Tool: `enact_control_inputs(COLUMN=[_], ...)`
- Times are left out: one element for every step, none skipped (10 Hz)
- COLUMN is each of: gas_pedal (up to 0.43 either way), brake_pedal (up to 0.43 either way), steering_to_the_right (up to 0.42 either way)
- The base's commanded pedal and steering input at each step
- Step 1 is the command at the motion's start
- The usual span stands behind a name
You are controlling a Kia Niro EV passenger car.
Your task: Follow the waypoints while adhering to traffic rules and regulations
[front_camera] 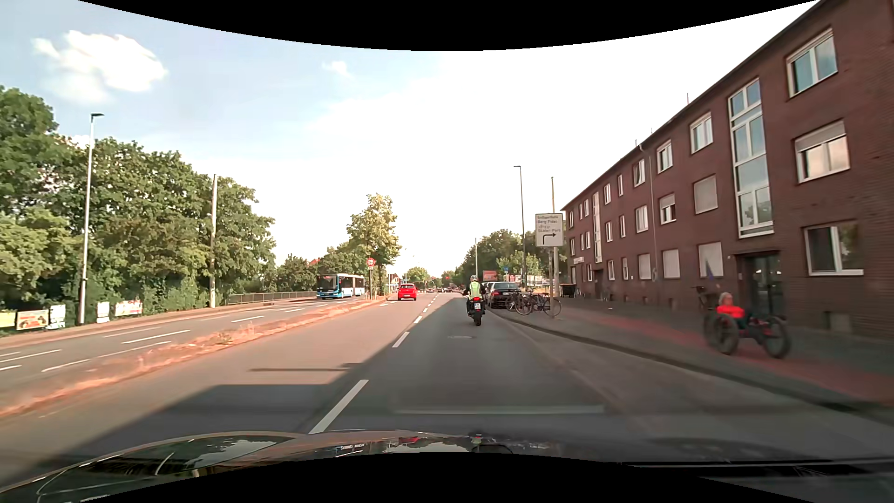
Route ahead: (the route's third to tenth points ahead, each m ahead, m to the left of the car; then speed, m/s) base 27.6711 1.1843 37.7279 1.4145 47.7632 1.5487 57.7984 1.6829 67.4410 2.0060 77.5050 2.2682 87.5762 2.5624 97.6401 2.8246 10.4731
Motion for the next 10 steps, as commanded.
enact_control_inputs(gas_pedal=[0.150,0.150,0.150,0.150,0.150,0.150,0.150,0.150,0.157,0.157], brake_pedal=[0.000,0.000,0.000,0.000,0.000,0.000,0.000,0.000,0.000,0.000], steering_to_the_right=[-0.008,-0.009,-0.009,-0.009,-0.008,-0.008,-0.008,-0.008,-0.009,-0.008])
